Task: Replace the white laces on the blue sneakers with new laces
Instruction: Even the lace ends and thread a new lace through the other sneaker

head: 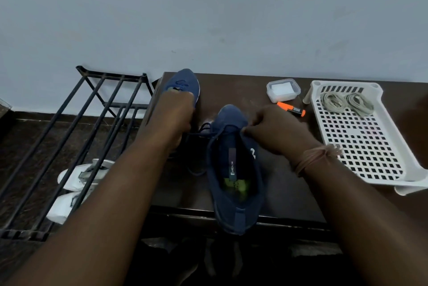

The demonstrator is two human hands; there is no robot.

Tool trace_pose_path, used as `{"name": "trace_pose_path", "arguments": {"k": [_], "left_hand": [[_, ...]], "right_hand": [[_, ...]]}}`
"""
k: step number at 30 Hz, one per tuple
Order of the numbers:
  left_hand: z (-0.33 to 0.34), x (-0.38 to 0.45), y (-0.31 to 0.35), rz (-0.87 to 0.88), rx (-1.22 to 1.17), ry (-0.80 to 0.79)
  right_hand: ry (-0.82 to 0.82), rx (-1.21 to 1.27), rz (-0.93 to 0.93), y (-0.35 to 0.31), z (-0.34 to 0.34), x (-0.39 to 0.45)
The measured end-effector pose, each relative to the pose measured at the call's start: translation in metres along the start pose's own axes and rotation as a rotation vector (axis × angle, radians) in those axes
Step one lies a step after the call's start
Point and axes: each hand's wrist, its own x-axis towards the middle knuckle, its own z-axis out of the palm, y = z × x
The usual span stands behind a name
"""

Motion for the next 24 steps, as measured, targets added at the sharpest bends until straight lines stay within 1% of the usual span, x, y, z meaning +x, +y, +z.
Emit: {"name": "trace_pose_path", "arguments": {"k": [1,2,3,4,5,6,7,8,10,12,13,14,15,16,18,19,20,21,22,23,24], "left_hand": [[-0.002,-0.003,-0.001,0.053,0.262,-0.035],[-0.004,-0.005,-0.004,0.081,0.493,-0.104],[-0.005,-0.007,-0.006,0.088,0.675,-0.186],[-0.006,-0.01,-0.009,0.091,0.797,-0.258],[-0.006,-0.013,-0.01,0.101,0.832,-0.299],[-0.007,-0.014,-0.011,0.115,0.788,-0.321],[-0.008,-0.013,-0.01,0.108,0.649,-0.331],[-0.008,-0.012,-0.009,0.086,0.45,-0.336],[-0.009,-0.009,-0.002,0.045,-0.022,-0.345],[-0.015,-0.008,0.006,0.01,-0.429,-0.35],[-0.019,-0.009,0.009,-0.019,-0.578,-0.355],[-0.023,-0.01,0.011,-0.047,-0.657,-0.362],[-0.025,-0.009,0.01,-0.052,-0.604,-0.339],[-0.026,-0.01,0.008,-0.011,-0.39,-0.28],[-0.024,-0.012,0.001,0.118,0.268,-0.164],[-0.021,-0.014,-0.003,0.16,0.549,-0.159],[-0.018,-0.018,-0.006,0.164,0.754,-0.193],[-0.015,-0.019,-0.01,0.142,0.877,-0.242],[-0.013,-0.019,-0.012,0.109,0.917,-0.268],[-0.012,-0.019,-0.013,0.079,0.875,-0.286],[-0.012,-0.017,-0.013,0.056,0.743,-0.306]], "right_hand": [[0.054,0.011,-0.008,0.003,-0.005,0.002],[0.126,0.022,-0.026,0.004,-0.006,0.004],[0.195,0.026,-0.052,0.005,-0.006,0.006],[0.24,0.029,-0.072,0.005,-0.004,0.008],[0.255,0.032,-0.083,0.005,0.0,0.009],[0.247,0.03,-0.092,0.004,0.003,0.009],[0.232,0.01,-0.095,0.003,0.005,0.008],[0.229,-0.005,-0.104,0.002,0.006,0.008],[0.239,-0.006,-0.126,0.003,0.007,0.01],[0.222,0.01,-0.123,0.002,0.005,0.009],[0.211,0.009,-0.103,0.001,0.005,0.008],[0.205,-0.005,-0.083,0.001,0.005,0.006],[0.186,-0.025,-0.061,0.0,0.004,0.004],[0.15,-0.033,-0.053,-0.001,0.003,0.001],[0.019,-0.007,-0.036,-0.005,0.0,-0.006],[-0.054,0.009,-0.016,-0.007,-0.002,-0.01],[-0.113,0.018,0.002,-0.009,-0.003,-0.013],[-0.159,0.025,0.018,-0.009,-0.003,-0.014],[-0.187,0.035,0.031,-0.01,-0.003,-0.014],[-0.206,0.049,0.049,-0.011,-0.003,-0.013],[-0.226,0.077,0.071,-0.012,-0.003,-0.012]]}}
